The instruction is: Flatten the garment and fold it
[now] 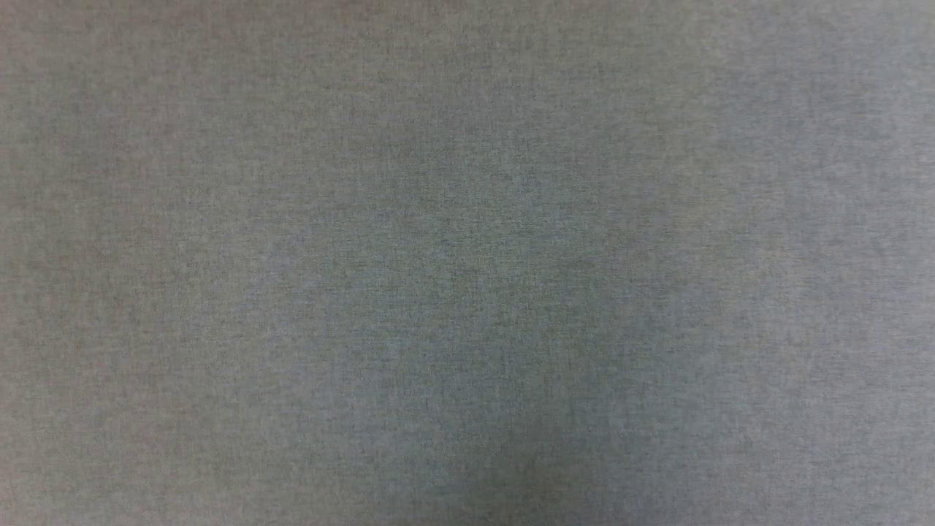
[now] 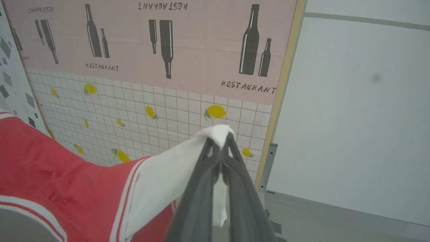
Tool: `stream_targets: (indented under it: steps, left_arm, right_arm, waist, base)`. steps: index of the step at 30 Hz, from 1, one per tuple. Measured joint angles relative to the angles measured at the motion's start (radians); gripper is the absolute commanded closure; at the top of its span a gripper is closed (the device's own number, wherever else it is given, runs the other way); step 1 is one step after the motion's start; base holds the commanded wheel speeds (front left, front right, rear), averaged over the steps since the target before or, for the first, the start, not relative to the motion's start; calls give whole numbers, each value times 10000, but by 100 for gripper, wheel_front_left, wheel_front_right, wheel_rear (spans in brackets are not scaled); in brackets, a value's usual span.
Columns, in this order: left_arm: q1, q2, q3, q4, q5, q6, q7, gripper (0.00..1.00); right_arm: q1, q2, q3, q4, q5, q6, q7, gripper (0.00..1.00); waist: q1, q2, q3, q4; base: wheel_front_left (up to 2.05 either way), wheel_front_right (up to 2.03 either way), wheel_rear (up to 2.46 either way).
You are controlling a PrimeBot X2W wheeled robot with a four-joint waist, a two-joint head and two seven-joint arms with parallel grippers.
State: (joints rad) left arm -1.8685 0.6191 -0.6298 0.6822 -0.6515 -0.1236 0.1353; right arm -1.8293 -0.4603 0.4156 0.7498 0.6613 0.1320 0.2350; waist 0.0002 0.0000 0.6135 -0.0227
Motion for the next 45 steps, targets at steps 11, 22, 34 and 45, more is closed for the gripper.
stream_targets:
  steps: [11,22,34,45]
  left_arm:
    - [2997,-286,-895,752,-472,-35,-905,100]
    - [7852,-38,-1605,-138,-1131,372,-1175,100]
    - [12206,1540,-2268,-3854,-1801,2013,-44,100]
    - [14270,3114,-2255,-6063,-2334,3018,157,100]
  right_arm:
    - [2318,-249,1523,499,677,0,-180,100]
    - [6683,-1404,2539,-251,1684,0,602,100]
    - [10017,-2529,2510,-1419,2075,2,2029,100]
    - [12299,-3348,1620,-2686,2071,8,4029,100]
  waist:
    - [-1,0,-350,355]
    - [-3,0,-2014,599]
    - [-4,0,-3868,899]
    - [-4,0,-4926,1147]
  base:
    - [0,0,0]
    - [0,0,0]
    - [0,0,0]
    - [0,0,0]
